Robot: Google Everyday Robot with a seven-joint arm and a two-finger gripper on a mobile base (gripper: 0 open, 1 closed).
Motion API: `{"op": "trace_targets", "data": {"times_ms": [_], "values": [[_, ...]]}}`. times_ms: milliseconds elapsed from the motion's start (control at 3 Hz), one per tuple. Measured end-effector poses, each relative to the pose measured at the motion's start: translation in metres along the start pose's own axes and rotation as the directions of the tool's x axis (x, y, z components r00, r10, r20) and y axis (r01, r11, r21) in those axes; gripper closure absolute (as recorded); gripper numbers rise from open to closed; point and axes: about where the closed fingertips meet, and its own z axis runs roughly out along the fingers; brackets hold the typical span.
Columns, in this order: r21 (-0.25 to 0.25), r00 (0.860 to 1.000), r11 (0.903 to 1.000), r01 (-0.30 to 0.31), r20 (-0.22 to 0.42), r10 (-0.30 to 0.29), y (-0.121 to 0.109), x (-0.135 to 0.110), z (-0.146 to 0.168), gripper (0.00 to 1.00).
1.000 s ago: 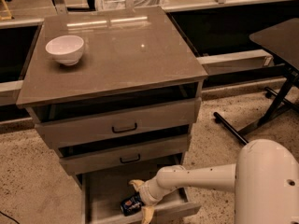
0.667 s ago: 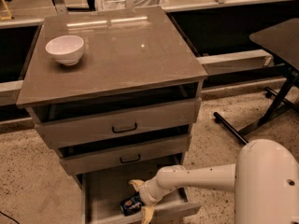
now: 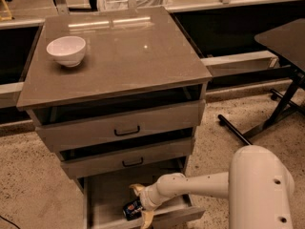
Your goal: Pick pepsi can from bottom drawer and place on counter
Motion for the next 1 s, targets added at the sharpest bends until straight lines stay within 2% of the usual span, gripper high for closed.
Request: {"op": "trace_targets", "data": {"times_ms": [333, 667, 1000], "values": [[-0.019, 1.000, 0.9998, -0.007, -0.027, 0.006, -0.0115, 0.0040, 0.0085, 0.19], [-0.019, 0.998, 0.9997, -0.017, -0.058, 0.016, -0.0183, 0.0047, 0.0007, 0.42], [-0.030, 0.997, 0.9989, -0.037, -0.062, 0.035, -0.0212, 0.0078, -0.0005, 0.56]]}}
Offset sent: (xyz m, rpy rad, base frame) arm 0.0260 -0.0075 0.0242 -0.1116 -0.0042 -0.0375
